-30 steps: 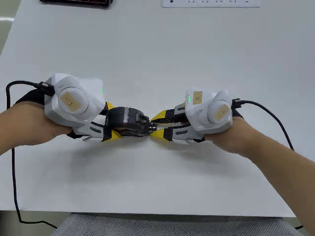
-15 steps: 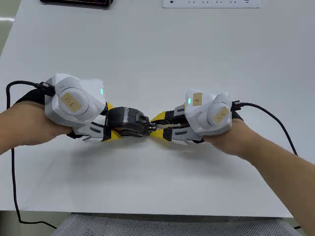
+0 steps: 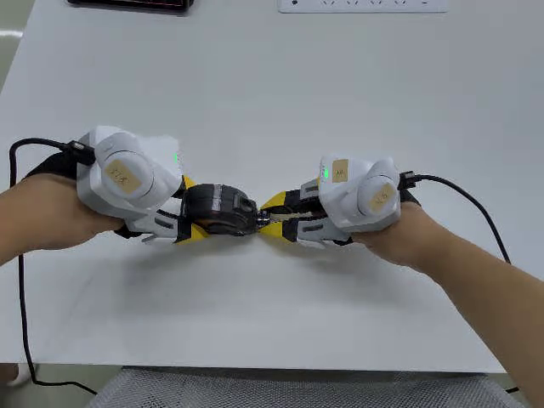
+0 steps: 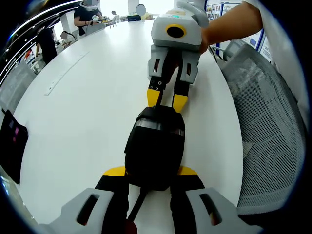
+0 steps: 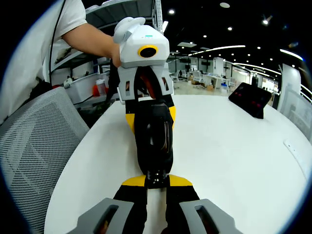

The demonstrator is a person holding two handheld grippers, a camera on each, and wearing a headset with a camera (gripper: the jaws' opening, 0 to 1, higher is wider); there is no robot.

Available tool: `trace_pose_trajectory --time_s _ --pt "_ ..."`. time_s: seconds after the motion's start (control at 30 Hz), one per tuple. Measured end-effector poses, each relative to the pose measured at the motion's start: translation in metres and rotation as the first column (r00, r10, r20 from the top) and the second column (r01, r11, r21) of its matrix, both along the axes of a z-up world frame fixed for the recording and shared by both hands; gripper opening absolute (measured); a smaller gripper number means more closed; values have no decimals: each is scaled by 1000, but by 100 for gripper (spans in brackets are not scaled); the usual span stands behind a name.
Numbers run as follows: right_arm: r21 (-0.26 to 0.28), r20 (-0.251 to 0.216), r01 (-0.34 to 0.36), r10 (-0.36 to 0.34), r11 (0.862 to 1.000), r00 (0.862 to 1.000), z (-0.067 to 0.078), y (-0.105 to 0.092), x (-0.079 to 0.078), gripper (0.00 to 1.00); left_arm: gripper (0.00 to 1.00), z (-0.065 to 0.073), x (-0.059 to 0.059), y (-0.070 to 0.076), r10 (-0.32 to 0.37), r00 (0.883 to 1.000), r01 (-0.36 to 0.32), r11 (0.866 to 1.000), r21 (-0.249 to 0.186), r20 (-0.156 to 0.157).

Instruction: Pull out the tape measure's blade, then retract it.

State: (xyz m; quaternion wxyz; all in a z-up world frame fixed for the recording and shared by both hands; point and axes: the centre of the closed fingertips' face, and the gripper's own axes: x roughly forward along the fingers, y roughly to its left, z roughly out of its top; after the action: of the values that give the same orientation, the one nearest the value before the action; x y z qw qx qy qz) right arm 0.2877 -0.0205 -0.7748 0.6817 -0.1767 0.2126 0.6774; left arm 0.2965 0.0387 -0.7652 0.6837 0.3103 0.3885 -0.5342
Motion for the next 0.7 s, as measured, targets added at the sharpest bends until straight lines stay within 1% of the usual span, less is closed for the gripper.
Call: trace_pose_trajectory --time_s 0.1,0.7 --pt "-3 3 0 0 1000 1000 2 -4 1 10 27 0 0 0 3 1000 -3 1000 -1 -3" --pt "-31 7 17 -17 999 1000 2 -32 2 10 27 0 0 -2 4 1000 -4 1000 -6 -5"
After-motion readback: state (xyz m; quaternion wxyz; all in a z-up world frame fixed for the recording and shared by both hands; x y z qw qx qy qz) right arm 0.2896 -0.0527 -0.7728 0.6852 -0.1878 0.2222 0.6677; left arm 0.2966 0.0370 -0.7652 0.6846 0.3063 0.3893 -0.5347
